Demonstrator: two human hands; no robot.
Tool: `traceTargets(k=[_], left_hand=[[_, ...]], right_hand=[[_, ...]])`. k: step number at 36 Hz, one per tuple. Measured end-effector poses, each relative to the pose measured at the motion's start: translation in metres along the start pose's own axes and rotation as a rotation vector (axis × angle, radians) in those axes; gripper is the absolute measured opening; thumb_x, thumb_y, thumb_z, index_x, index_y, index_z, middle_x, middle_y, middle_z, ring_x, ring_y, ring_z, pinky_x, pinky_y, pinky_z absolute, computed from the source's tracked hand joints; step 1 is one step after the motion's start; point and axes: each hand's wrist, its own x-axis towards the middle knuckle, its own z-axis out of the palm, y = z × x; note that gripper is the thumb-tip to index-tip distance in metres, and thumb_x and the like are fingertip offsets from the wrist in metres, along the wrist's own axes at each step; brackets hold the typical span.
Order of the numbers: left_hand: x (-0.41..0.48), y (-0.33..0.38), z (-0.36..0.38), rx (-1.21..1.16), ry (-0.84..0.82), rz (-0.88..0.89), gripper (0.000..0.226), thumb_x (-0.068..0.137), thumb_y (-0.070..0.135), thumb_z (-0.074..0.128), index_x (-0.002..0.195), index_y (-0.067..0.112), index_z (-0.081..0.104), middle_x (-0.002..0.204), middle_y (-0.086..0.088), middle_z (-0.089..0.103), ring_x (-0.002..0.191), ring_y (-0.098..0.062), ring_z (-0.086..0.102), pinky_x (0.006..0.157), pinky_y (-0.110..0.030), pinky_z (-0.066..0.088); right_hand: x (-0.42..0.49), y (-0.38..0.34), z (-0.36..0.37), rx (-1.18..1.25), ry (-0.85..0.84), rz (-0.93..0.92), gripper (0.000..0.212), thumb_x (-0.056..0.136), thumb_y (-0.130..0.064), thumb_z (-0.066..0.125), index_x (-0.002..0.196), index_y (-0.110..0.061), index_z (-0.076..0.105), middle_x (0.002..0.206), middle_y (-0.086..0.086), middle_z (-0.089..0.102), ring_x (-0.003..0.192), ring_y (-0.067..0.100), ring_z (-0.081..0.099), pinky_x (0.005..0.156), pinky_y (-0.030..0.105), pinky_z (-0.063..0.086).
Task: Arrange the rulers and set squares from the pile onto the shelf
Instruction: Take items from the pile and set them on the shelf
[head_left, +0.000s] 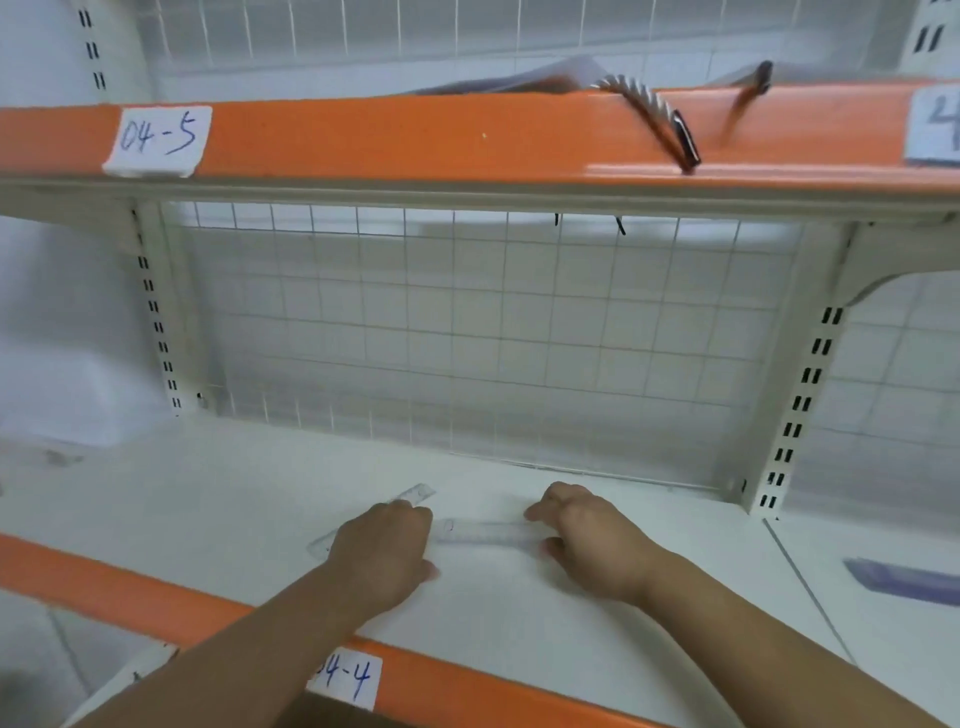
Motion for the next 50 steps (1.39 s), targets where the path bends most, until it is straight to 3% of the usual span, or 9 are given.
traceTargets(k=[1,6,11,28,32,34,42,47,50], left_hand=[[0.002,0.005,0.000,-0.002,0.002,0.013,0.036,0.089,0.041,0.061,0.116,0.017,0.056,0.152,0.010,0.031,0.118,-0.015,0.053,0.090,-0.031,0.048],[0.013,0.036,0.000,0.063,-0.030,0.017,0.042,0.091,0.043,0.057,0.126,0.019,0.051,0.130,0.000,0.052,0.122,-0.017,0.050,0.093,-0.033,0.046],[0.021,0.080,-0.003,0.084,-0.022,0.036,0.042,0.092,0.042,0.056,0.126,0.019,0.051,0.122,0.000,0.054,0.116,-0.019,0.052,0.089,-0.033,0.045],[0.026,0.295,0.011,0.021,-0.020,0.009,0.044,0.092,0.045,0.054,0.126,0.018,0.051,0.122,0.000,0.055,0.115,-0.020,0.052,0.089,-0.032,0.045],[0.025,0.341,0.010,0.031,-0.036,0.016,0.040,0.093,0.041,0.052,0.125,0.017,0.050,0.123,-0.002,0.053,0.116,-0.020,0.052,0.088,-0.032,0.044],[0.025,0.361,0.009,0.041,-0.046,0.017,0.037,0.093,0.039,0.051,0.122,0.016,0.051,0.122,-0.003,0.053,0.115,-0.021,0.052,0.088,-0.032,0.045],[0.027,0.405,0.012,0.096,-0.139,0.026,0.045,0.093,0.040,0.051,0.131,0.017,0.049,0.128,-0.004,0.051,0.121,-0.022,0.049,0.095,-0.034,0.043],[0.024,0.413,0.013,0.118,-0.187,0.014,0.041,0.094,0.042,0.048,0.125,0.016,0.052,0.128,-0.005,0.051,0.121,-0.023,0.049,0.094,-0.034,0.042],[0.023,0.418,0.011,0.114,-0.183,0.005,0.041,0.095,0.045,0.046,0.120,0.014,0.054,0.127,-0.006,0.052,0.119,-0.025,0.049,0.093,-0.035,0.042]], right_hand=[[-0.004,0.005,-0.001,0.003,0.001,0.009,0.038,0.093,-0.017,0.047,0.131,-0.016,0.051,0.124,0.006,0.048,0.118,0.025,0.044,0.099,0.034,0.039],[-0.025,0.032,-0.006,0.008,0.019,0.056,0.039,0.094,-0.018,0.048,0.133,-0.018,0.049,0.125,0.006,0.047,0.120,0.024,0.043,0.101,0.034,0.037],[-0.052,0.066,-0.013,0.013,0.037,0.090,0.041,0.094,-0.017,0.047,0.136,-0.019,0.047,0.127,0.005,0.047,0.123,0.024,0.041,0.102,0.033,0.036],[-0.190,0.238,-0.047,-0.025,0.020,0.101,0.031,0.092,-0.018,0.049,0.123,-0.019,0.057,0.119,0.005,0.051,0.114,0.024,0.048,0.096,0.032,0.040],[-0.220,0.272,-0.058,-0.011,0.008,0.105,0.005,0.091,-0.017,0.048,0.088,-0.018,0.052,0.108,0.005,0.050,0.104,0.024,0.049,0.087,0.031,0.040],[-0.233,0.286,-0.062,-0.018,-0.013,0.112,0.008,0.091,-0.017,0.048,0.084,-0.018,0.047,0.106,0.006,0.050,0.101,0.024,0.050,0.083,0.030,0.039],[-0.263,0.331,-0.069,0.007,0.022,0.178,0.013,0.092,-0.019,0.048,0.079,-0.017,0.045,0.096,0.001,0.047,0.087,0.020,0.046,0.076,0.030,0.038],[-0.264,0.349,-0.061,0.025,0.009,0.221,0.009,0.092,-0.022,0.049,0.088,-0.016,0.053,0.101,0.002,0.049,0.098,0.020,0.050,0.082,0.030,0.039],[-0.261,0.353,-0.057,0.012,-0.003,0.210,0.009,0.092,-0.021,0.048,0.084,-0.018,0.048,0.097,0.000,0.046,0.090,0.018,0.046,0.077,0.028,0.036]])
